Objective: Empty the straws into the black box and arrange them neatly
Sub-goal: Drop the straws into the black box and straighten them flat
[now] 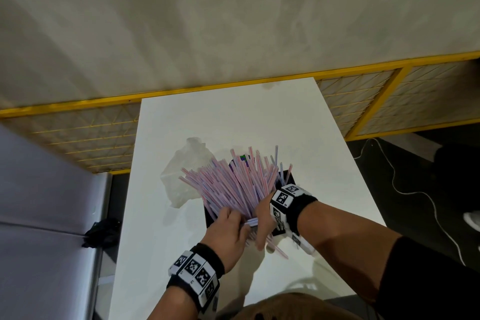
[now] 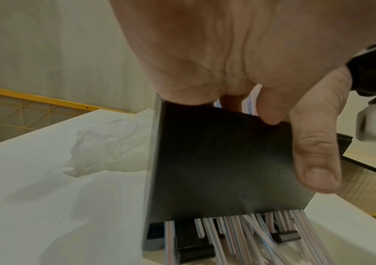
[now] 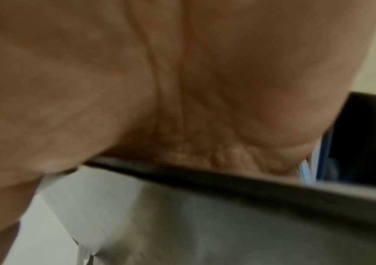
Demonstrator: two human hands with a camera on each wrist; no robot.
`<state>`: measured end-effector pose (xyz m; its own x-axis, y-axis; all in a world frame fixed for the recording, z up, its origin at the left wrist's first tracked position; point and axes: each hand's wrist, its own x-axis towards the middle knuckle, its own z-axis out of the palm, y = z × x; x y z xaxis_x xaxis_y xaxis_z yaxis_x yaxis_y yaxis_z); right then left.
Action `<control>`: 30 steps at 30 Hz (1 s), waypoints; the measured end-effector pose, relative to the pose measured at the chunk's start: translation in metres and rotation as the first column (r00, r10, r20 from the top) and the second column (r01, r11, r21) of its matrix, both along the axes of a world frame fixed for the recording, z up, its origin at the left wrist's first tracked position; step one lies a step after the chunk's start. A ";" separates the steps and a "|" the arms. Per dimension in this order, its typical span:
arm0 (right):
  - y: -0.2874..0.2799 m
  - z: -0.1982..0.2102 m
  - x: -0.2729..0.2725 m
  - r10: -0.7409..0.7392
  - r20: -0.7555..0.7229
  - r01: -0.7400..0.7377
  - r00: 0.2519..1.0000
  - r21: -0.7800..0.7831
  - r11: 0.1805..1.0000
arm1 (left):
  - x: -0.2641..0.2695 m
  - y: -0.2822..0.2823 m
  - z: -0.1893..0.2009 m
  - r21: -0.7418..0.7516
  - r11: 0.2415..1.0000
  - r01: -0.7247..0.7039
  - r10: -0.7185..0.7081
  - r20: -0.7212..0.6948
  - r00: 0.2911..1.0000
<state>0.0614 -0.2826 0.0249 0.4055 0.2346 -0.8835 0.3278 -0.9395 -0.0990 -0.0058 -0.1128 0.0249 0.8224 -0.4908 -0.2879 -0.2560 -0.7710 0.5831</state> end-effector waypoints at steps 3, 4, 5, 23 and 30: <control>-0.001 0.000 0.000 -0.012 -0.003 0.012 1.000 -0.010 1.000 | 0.000 0.000 0.000 -0.008 1.000 -0.005 0.005 -0.014 1.000; -0.001 0.000 0.000 -0.020 0.008 0.020 1.000 -0.007 1.000 | 0.000 0.000 0.001 -0.010 1.000 -0.009 0.009 -0.017 1.000; -0.001 -0.001 -0.001 -0.027 0.029 0.027 0.999 0.001 1.000 | 0.000 0.001 0.001 -0.013 1.000 -0.010 0.010 -0.019 1.000; -0.015 -0.008 -0.008 -0.202 0.130 0.166 0.971 0.242 0.956 | 0.004 -0.001 0.004 -0.090 0.994 0.065 -0.063 0.019 0.998; -0.025 -0.016 -0.014 -0.297 0.155 0.220 0.942 0.381 0.898 | 0.005 0.001 0.003 -0.043 0.998 0.051 -0.053 -0.047 0.997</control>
